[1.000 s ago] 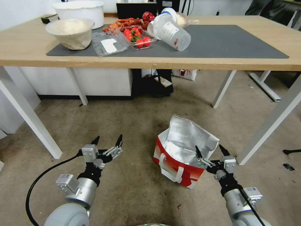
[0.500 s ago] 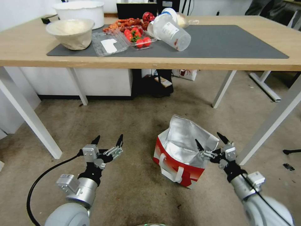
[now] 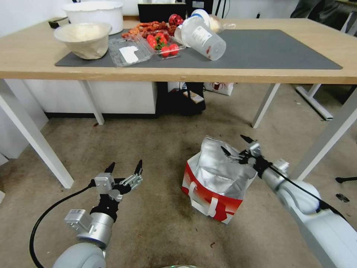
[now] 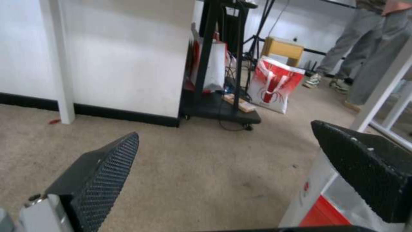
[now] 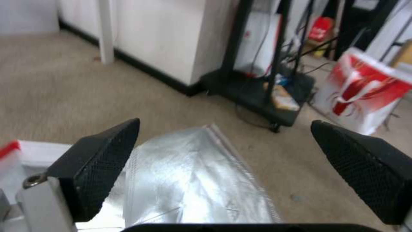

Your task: Pick up the food delivery bag from the floor and place it on the table.

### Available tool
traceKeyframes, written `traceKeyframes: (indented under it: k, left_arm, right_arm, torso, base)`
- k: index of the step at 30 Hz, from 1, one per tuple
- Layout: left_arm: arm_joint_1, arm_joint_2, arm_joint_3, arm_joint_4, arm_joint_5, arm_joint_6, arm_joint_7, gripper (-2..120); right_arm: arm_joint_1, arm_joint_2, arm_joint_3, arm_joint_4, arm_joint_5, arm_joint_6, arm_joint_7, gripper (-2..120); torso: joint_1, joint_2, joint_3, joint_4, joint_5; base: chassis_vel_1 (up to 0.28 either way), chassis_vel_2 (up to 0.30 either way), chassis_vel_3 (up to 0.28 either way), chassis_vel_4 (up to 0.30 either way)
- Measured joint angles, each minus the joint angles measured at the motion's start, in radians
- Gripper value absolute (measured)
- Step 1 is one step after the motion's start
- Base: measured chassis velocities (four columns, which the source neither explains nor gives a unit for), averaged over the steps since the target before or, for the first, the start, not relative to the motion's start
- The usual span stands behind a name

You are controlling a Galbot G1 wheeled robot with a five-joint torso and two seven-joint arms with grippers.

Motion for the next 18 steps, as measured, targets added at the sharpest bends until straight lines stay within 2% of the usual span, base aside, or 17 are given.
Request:
traceKeyframes:
  k: [2, 3, 11, 18]
  left_arm:
    - [-0.001, -0.004, -0.003, 0.0, 0.0, 0.0, -0.001, 100]
    - [-0.001, -0.008, -0.006, 0.004, 0.0, -0.003, -0.001, 100]
    - [-0.003, -0.004, -0.017, 0.02, -0.008, -0.011, -0.005, 100]
    - [-0.01, 0.001, -0.021, 0.029, -0.014, -0.011, -0.009, 100]
  right_arm:
    - [0.051, -0.005, -0.054, -0.038, -0.009, -0.02, 0.009, 100]
    - [0.12, -0.007, -0.12, -0.088, -0.032, -0.049, 0.023, 100]
    - [0.251, -0.004, -0.203, -0.155, -0.066, -0.17, 0.051, 100]
    - [0.387, -0.009, -0.3, -0.237, -0.079, -0.259, 0.015, 100]
  torso:
    - [0.0, 0.0, 0.0, -0.0001, 0.0002]
    - [0.0, 0.0, 0.0, -0.0002, 0.0]
    - [0.0, 0.0, 0.0, -0.0001, -0.0001]
    - [0.0, 0.0, 0.0, -0.0002, 0.0]
  base:
    - [0.0, 0.0, 0.0, 0.0]
    - [0.0, 0.0, 0.0, 0.0]
    - [0.0, 0.0, 0.0, 0.0]
    - [0.0, 0.0, 0.0, 0.0]
